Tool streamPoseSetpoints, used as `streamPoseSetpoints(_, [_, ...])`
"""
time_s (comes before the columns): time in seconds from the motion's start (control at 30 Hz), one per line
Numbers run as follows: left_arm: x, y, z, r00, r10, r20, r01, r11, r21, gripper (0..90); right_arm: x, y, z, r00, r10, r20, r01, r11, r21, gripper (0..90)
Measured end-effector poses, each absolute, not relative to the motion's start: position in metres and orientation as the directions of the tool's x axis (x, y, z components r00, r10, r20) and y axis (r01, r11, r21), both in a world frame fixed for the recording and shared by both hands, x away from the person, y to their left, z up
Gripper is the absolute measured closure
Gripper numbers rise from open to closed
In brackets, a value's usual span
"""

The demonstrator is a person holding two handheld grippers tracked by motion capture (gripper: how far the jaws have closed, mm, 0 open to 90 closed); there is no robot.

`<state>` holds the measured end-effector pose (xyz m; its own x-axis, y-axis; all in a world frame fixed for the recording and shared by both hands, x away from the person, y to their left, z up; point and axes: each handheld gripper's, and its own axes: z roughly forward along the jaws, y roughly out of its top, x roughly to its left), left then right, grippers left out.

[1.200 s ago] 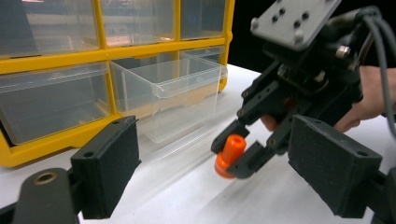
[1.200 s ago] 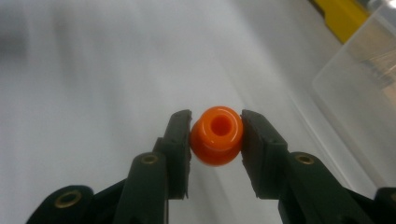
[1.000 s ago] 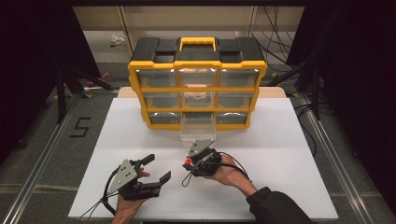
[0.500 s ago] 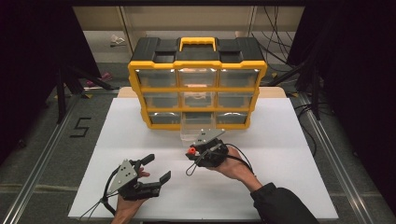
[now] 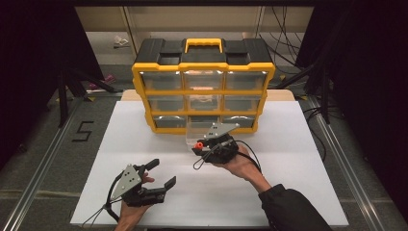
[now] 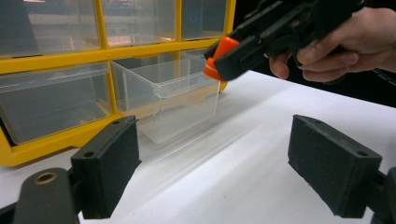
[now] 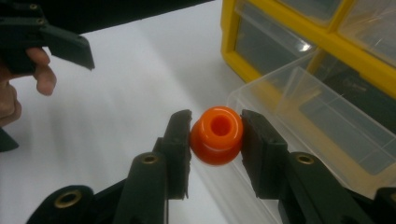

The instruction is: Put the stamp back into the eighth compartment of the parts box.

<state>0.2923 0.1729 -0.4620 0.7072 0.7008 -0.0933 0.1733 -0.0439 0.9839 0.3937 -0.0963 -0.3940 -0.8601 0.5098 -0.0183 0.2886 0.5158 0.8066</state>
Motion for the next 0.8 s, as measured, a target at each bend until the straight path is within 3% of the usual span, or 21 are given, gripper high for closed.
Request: streamPoseSetpoints(0.8, [0.292,0.173,-0.462,0.71,0.698,-0.094,0.171,-0.042,0.984,16.2,0.415,-0.096,-0.378,-0.816,0.577,-0.027,0.304,0.469,0.83,64.5])
